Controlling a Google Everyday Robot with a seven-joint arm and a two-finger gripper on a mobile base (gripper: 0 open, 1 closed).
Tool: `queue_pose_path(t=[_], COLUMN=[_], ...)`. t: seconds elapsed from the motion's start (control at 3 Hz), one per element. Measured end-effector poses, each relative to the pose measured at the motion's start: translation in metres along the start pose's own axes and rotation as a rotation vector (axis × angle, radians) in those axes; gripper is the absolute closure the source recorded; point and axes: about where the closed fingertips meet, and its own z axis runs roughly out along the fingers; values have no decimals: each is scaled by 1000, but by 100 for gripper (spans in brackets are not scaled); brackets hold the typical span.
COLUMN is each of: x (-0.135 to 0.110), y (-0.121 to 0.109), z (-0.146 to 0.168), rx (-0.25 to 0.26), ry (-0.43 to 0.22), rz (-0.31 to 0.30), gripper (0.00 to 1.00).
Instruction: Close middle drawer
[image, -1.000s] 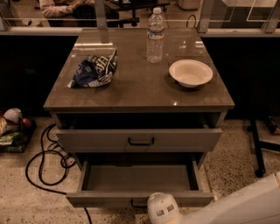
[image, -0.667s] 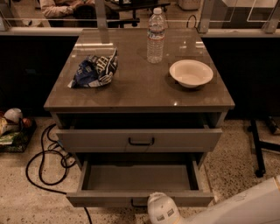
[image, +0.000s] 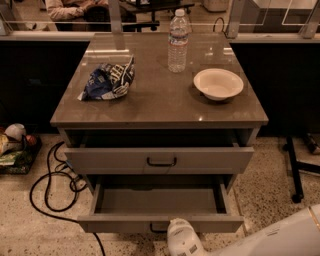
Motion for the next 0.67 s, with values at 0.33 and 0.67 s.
queue_pose_path(t=[0.33, 0.67], x=[0, -3], y=[-1, -5], z=[1, 8], rx=[4, 31], ry=[0, -2], rz=[1, 11], gripper=[100, 100])
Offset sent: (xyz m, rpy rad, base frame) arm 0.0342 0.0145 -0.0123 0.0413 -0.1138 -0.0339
